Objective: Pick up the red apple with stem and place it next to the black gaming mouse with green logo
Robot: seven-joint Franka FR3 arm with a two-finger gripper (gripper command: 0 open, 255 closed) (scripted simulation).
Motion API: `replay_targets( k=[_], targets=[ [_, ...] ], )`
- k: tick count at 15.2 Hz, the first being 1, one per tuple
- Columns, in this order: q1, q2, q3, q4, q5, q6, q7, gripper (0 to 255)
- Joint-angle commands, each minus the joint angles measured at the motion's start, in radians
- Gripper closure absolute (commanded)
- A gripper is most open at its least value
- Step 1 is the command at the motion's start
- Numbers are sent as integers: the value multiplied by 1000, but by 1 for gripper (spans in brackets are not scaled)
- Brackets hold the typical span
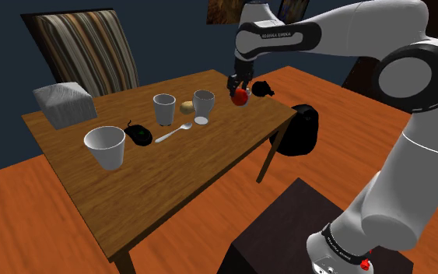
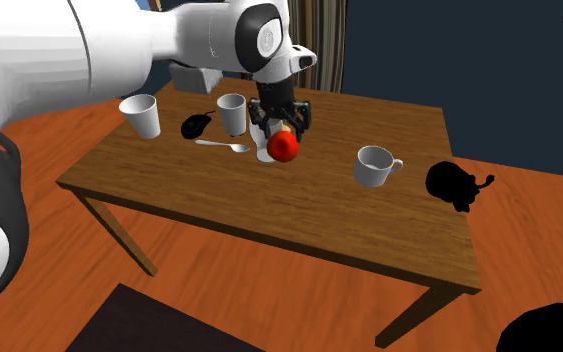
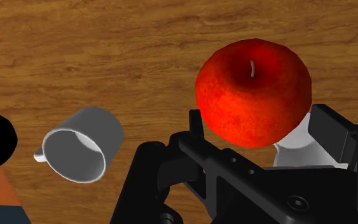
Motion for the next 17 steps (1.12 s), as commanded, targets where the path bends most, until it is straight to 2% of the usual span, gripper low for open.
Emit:
replay_targets(
  k=[1,9,17],
  targets=[
    [27,10,17,14,-5,-8,46,255],
    [131,69,80,104,-19,-59,214,255],
    [233,193,132,291,-28,-142,364,255]
  ],
)
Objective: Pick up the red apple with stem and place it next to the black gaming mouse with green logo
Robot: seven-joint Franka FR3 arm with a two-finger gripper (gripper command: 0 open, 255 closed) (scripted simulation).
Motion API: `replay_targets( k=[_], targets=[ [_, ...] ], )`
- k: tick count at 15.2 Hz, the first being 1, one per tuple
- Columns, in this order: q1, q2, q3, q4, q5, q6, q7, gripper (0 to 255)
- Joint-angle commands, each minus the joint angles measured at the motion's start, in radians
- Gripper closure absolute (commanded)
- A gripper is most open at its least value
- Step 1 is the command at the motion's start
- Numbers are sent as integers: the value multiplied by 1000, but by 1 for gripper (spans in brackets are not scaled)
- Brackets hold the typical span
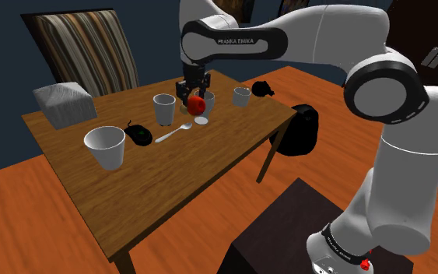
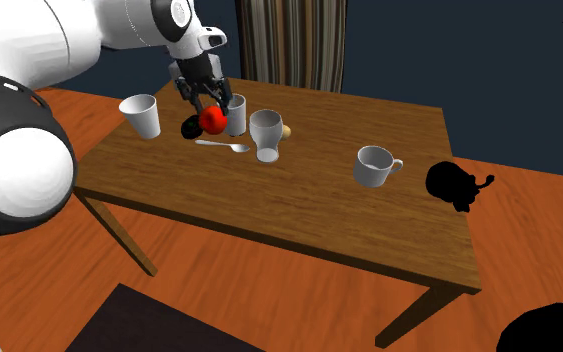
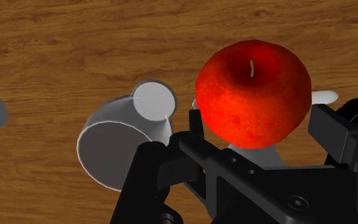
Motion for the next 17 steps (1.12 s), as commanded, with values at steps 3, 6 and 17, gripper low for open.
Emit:
replay_targets(
  k=[3,6,17],
  targets=[
    [51,79,21,130,-5,-61,68,255],
    [51,78,21,89,-5,-21,73,255],
    [50,96,21,-32,-10,117,89,255]
  ],
)
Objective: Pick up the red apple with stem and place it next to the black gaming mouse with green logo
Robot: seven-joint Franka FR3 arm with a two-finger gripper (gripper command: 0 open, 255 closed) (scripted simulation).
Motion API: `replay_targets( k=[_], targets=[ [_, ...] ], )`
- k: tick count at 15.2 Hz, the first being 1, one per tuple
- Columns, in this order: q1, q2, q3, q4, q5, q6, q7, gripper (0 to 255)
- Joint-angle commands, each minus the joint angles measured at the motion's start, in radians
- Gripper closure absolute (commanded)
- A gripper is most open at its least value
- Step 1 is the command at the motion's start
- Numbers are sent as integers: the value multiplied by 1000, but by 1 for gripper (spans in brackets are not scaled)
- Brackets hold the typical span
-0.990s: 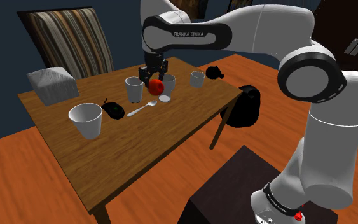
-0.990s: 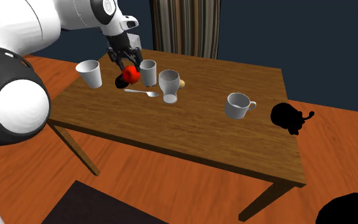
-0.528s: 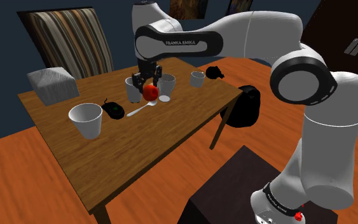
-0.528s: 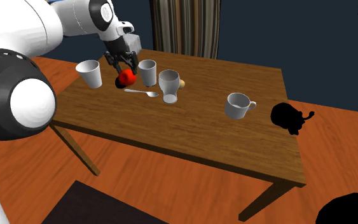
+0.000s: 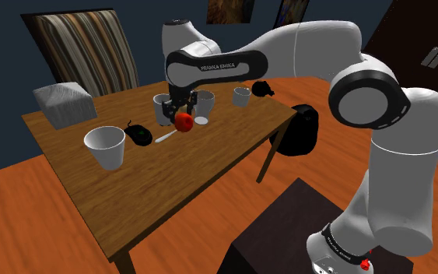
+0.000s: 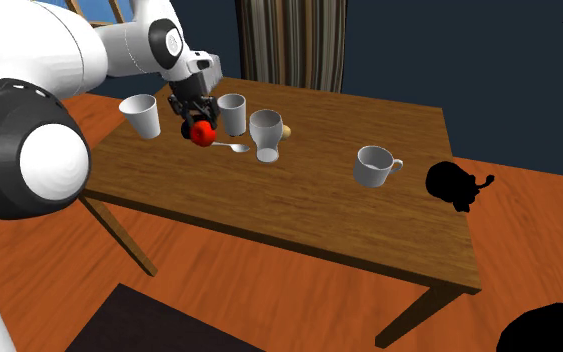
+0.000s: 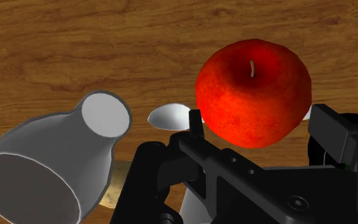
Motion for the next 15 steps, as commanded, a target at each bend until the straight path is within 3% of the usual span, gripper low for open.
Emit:
replay_targets(
  k=[1,11,15],
  targets=[
    [-1,8,0,-16,-1,24,2,255],
    [-1,49,-1,-90,-5,139,17,255],
    [-1,49,-1,-90,-5,139,17,255]
  ],
)
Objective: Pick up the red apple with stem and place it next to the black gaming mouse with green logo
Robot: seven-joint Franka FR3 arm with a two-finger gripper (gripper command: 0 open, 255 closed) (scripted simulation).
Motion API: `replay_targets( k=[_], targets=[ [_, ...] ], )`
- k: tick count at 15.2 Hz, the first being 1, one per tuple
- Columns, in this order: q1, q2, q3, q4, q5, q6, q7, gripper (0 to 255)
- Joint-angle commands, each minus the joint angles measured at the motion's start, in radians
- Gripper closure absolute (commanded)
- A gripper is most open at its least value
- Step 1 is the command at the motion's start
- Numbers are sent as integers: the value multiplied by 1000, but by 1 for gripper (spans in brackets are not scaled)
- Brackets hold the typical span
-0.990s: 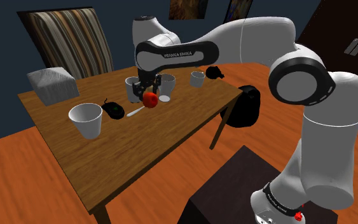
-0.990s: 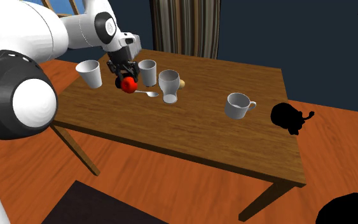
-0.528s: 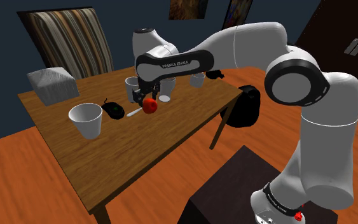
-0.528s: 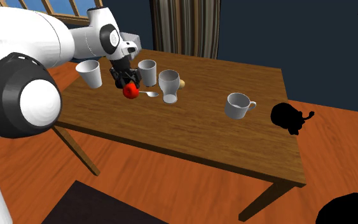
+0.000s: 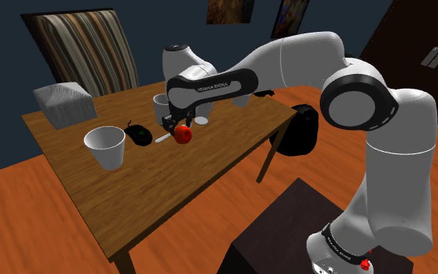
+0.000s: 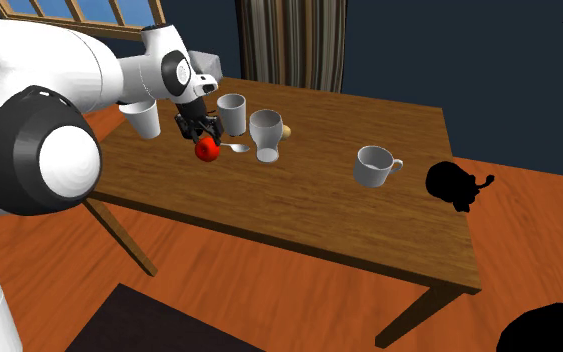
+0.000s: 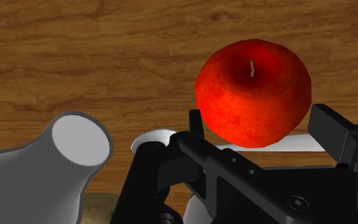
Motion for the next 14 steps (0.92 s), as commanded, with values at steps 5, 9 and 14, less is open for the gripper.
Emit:
replay_targets(
  k=[5,9,14],
  targets=[
    [0,0,0,-1,0,1,0,0],
    [0,0,0,-1,0,1,0,0],
    [9,-41,3,64,3,-105,-3,0]
  ],
)
